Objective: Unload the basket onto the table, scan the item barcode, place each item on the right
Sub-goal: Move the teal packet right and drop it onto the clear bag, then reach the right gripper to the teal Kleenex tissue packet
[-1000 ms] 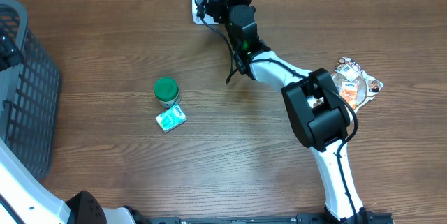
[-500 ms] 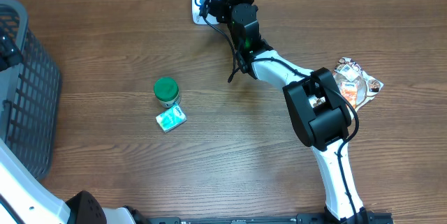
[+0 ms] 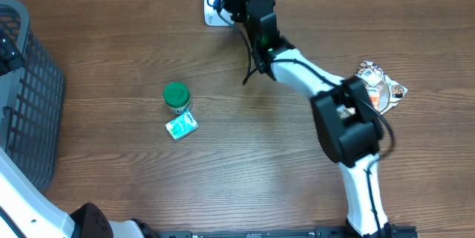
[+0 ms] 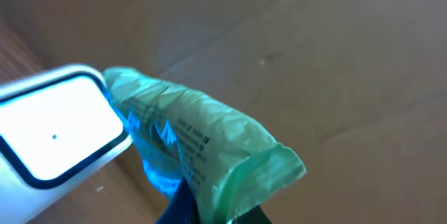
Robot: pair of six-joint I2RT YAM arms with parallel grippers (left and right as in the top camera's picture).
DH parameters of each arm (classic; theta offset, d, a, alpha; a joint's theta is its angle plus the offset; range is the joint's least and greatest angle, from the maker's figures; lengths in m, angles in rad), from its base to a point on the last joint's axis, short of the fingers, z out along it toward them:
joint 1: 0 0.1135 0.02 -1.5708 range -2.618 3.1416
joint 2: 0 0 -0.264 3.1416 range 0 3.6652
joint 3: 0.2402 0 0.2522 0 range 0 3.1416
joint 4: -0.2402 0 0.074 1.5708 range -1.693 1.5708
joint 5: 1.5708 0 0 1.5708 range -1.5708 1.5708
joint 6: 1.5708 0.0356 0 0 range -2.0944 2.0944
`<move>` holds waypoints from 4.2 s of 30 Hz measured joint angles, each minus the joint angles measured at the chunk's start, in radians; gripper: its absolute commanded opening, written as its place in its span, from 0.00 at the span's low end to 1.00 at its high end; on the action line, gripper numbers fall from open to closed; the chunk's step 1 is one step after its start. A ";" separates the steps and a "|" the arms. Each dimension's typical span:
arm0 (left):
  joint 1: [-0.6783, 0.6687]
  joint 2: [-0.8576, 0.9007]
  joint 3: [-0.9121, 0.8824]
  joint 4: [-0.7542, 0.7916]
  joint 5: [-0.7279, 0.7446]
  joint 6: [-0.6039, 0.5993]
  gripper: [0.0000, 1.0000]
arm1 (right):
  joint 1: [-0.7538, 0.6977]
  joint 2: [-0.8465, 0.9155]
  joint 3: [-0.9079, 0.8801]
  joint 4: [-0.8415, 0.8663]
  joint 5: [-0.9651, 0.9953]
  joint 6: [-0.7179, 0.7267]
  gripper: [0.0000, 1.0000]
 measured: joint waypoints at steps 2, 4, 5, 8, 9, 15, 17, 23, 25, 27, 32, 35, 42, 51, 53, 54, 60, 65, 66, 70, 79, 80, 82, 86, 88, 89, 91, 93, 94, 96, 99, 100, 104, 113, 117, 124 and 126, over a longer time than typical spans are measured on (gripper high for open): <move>0.000 0.000 0.000 0.000 0.000 0.000 1.00 | 0.000 -0.090 -0.001 -0.136 -0.003 0.098 0.04; 0.000 0.000 0.000 0.000 0.000 0.000 1.00 | 0.000 -0.209 -0.002 -0.299 -0.022 0.230 0.04; 0.000 0.000 0.000 0.000 0.000 0.000 1.00 | -0.003 -0.275 -0.001 -0.392 -0.040 0.314 0.04; 0.000 0.000 0.000 -0.001 -0.001 0.000 0.99 | -0.014 -0.462 0.008 -0.642 -0.095 0.566 0.04; 0.000 0.000 0.000 0.001 0.000 0.000 1.00 | -0.023 -0.526 0.013 -0.741 -0.120 0.655 0.04; 0.000 0.000 0.000 0.001 0.000 0.000 1.00 | -0.183 -0.825 0.027 -1.301 -0.233 1.081 0.04; 0.000 0.000 0.000 0.000 0.000 0.000 1.00 | -0.262 -0.864 0.026 -1.445 -0.242 1.160 0.04; 0.000 0.000 0.000 0.000 0.000 0.000 1.00 | -0.519 -0.838 -0.011 -1.719 -0.264 1.291 0.04; 0.000 0.000 0.000 0.000 0.000 0.000 1.00 | -0.575 -0.813 -0.045 -1.709 -0.277 1.307 0.04; 0.000 0.000 0.000 0.000 0.000 0.000 1.00 | -0.628 -0.780 -0.091 -1.677 -0.292 1.317 0.04; 0.000 0.000 0.000 0.000 0.000 0.000 0.99 | -0.731 -0.664 -0.215 -1.588 -0.353 1.336 0.04; 0.000 0.000 0.000 0.000 0.000 0.000 1.00 | -0.770 -0.597 -0.266 -1.563 -0.381 1.339 0.04; 0.000 0.000 0.000 0.000 0.000 0.000 1.00 | -0.824 -0.468 -0.298 -1.560 -0.410 1.339 0.52; 0.000 0.000 0.000 0.000 0.000 0.000 1.00 | -0.826 -0.457 -0.271 -1.637 -0.417 1.332 0.79; 0.000 0.000 0.000 0.000 0.000 0.000 1.00 | -0.826 -0.454 -0.206 -1.698 -0.418 1.317 0.82; 0.000 0.000 0.000 0.001 0.000 0.000 1.00 | -0.826 -0.454 -0.169 -1.722 -0.417 1.311 0.82; 0.000 0.000 0.000 0.000 0.000 0.000 1.00 | -0.814 -0.455 0.094 -1.827 -0.446 1.273 0.82; 0.000 0.000 0.000 0.000 0.000 0.000 0.99 | -0.723 -0.457 0.127 -1.827 -0.568 1.195 0.80; 0.000 0.000 0.000 0.000 0.000 0.000 0.99 | -0.695 -0.457 0.124 -1.819 -0.579 1.186 0.80; 0.000 0.000 0.000 0.000 0.000 0.000 1.00 | -0.516 -0.457 0.082 -1.739 -0.623 1.162 0.79; 0.000 0.000 0.000 0.000 0.000 0.000 0.99 | -0.098 -0.438 -0.106 -1.455 -0.660 1.197 0.60; 0.000 0.000 0.000 0.000 0.000 0.000 1.00 | -0.061 -0.432 -0.126 -1.411 -0.663 1.207 0.57; 0.000 0.000 0.000 0.000 0.000 0.000 1.00 | 0.013 -0.417 -0.166 -1.323 -0.669 1.229 0.56; 0.000 0.000 0.000 0.000 0.000 0.000 1.00 | 0.142 -0.389 -0.236 -1.143 -0.662 1.308 0.52; 0.000 0.000 0.000 0.000 0.000 0.000 0.99 | 0.195 -0.373 -0.259 -1.061 -0.653 1.362 0.51; 0.000 0.000 0.000 0.000 0.000 0.000 1.00 | 0.214 -0.364 -0.268 -1.019 -0.650 1.388 0.49; 0.000 0.000 0.000 0.000 0.000 0.000 0.99 | 0.240 -0.343 -0.273 -0.975 -0.649 1.429 0.48; 0.000 0.000 0.000 0.000 0.000 0.000 1.00 | 0.269 -0.306 -0.278 -0.911 -0.644 1.494 0.43; 0.000 0.000 0.000 0.000 0.000 0.000 0.99 | 0.281 -0.287 -0.278 -0.884 -0.640 1.521 0.42; 0.000 0.000 0.000 0.000 0.000 0.000 1.00 | 0.298 -0.252 -0.279 -0.854 -0.630 1.563 0.42; 0.000 0.000 0.000 0.000 0.000 0.000 1.00 | 0.320 -0.208 -0.283 -0.848 -0.612 1.618 0.40; 0.000 0.000 0.000 0.000 0.000 0.000 0.99 | 0.325 -0.194 -0.284 -0.848 -0.608 1.632 0.38; 0.000 0.000 0.000 0.000 0.000 0.000 1.00 | 0.331 -0.174 -0.288 -0.856 -0.597 1.662 0.35; 0.000 0.000 0.000 0.000 0.000 0.000 1.00 | 0.366 -0.170 -0.288 -0.832 -0.570 1.678 0.24; 0.000 0.000 0.000 0.000 0.000 0.000 1.00 | 0.389 -0.145 -0.288 -0.823 -0.558 1.687 0.04; 0.000 0.000 0.000 0.000 0.000 0.000 1.00 | 0.384 -0.143 -0.269 -0.881 -0.566 1.674 0.04; 0.000 0.000 0.000 0.000 0.000 0.000 1.00 | 0.371 -0.144 -0.252 -0.937 -0.585 1.637 0.04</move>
